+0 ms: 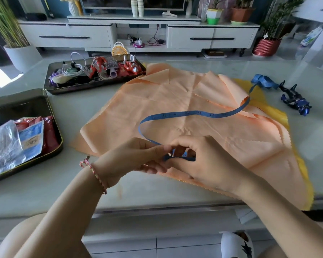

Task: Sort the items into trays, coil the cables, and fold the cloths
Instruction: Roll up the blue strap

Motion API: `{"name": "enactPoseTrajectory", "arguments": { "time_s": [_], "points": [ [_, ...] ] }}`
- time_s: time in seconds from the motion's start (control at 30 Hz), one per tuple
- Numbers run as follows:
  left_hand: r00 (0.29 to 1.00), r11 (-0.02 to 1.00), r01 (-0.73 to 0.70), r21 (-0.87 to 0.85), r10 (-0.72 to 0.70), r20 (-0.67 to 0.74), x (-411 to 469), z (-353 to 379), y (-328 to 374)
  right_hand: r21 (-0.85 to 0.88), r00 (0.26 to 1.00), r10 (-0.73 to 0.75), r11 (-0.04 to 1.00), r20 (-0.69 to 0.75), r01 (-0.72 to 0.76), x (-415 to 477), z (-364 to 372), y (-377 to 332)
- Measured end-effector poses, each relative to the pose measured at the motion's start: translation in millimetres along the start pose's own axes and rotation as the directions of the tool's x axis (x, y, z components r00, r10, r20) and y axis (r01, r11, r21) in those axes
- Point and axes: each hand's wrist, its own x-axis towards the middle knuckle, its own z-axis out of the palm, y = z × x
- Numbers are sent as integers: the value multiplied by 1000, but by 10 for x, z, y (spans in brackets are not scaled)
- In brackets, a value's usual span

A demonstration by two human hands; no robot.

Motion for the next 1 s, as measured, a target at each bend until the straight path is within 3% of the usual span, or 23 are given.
{"name": "enactPoseTrajectory", "arguments": {
  "time_s": [0.1, 0.2, 0.37, 0.57, 0.7, 0.83, 0.93, 1.0],
  "points": [
    [998, 981, -31, -192, 18, -67, 34, 132, -53, -183, 992, 0, 983, -125, -24, -2, 53, -13],
    [996, 955, -33, -296, 5, -94, 50, 244, -56, -367, 980, -100, 930, -171, 31, -9, 76, -30],
    [992, 949, -84, -302, 51, -115, 53, 259, -20, -410, 969, -151, 910, -193, 61, 48, 52, -32],
    [990, 982, -25, -189, -2, -141, 65, 111, 136, -241, 997, -54, 970, -49, 41, 158, -13, -144],
    [997, 999, 6, -45, -2, 77, -11, -6, 177, -164, 997, -71, 984, -44, 63, -29, -40, -133],
    [972, 999, 42, 27, -47, 232, -16, -21, 131, 155, 994, 60, 985, 88, -74, -116, -71, -49],
    [981, 999, 27, -33, -21, 191, 29, -19, 98, 87, 999, 43, 995, -25, -41, -84, -72, 0],
    [993, 980, 26, -200, -2, 115, 43, 64, 62, -41, 984, -6, 999, -178, -2, -72, -60, -32]
  ]
}}
